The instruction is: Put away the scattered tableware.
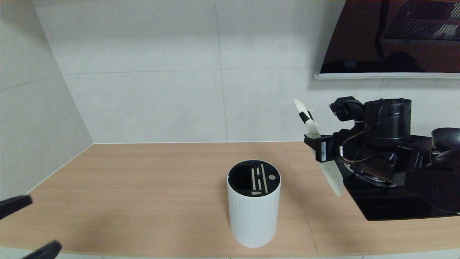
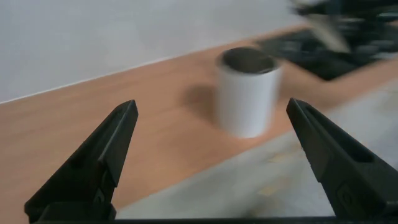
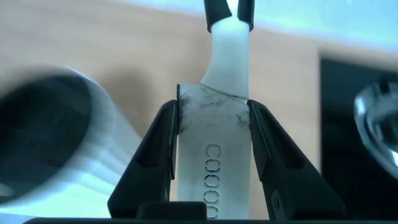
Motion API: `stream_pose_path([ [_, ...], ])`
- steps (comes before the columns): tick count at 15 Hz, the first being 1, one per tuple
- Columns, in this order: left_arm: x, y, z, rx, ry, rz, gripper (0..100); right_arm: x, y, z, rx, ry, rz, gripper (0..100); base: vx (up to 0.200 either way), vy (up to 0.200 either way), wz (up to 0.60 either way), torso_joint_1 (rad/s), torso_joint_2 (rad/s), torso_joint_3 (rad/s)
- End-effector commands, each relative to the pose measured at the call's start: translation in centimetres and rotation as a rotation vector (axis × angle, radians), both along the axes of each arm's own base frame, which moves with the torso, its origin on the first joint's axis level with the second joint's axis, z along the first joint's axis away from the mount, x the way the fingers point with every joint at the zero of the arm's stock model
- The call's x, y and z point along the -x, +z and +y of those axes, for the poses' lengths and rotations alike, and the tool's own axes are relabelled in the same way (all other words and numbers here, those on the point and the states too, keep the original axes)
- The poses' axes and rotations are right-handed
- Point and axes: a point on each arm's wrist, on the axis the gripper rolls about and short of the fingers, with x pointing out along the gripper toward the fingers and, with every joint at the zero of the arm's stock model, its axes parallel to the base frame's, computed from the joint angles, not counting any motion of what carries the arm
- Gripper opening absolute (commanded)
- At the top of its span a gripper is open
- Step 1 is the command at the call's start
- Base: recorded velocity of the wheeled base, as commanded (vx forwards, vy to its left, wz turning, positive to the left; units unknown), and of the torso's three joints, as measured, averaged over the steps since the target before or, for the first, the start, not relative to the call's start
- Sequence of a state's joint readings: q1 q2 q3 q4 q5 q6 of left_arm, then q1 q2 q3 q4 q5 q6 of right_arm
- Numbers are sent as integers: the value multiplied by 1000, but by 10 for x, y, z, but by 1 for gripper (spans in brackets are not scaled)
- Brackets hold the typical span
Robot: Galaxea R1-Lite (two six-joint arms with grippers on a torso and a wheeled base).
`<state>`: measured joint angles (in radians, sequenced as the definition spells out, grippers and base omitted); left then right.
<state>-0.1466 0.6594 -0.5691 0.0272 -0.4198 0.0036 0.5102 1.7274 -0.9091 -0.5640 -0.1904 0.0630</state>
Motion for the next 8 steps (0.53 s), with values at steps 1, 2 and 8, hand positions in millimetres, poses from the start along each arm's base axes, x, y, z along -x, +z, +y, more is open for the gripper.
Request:
stream_pose_path([
  [1,-103,25,-52,88,-273,193,100,16,29,21,-42,79,-69,0,0,0,0,0,0,0],
  [2,-117,21,-63,136,-293,214,100,24,31,31,-40,107,-67,0,0,0,0,0,0,0],
  [8,-171,-10,-122,455,-381,428,100,53,22,55,-91,158,-82,0,0,0,0,0,0,0],
])
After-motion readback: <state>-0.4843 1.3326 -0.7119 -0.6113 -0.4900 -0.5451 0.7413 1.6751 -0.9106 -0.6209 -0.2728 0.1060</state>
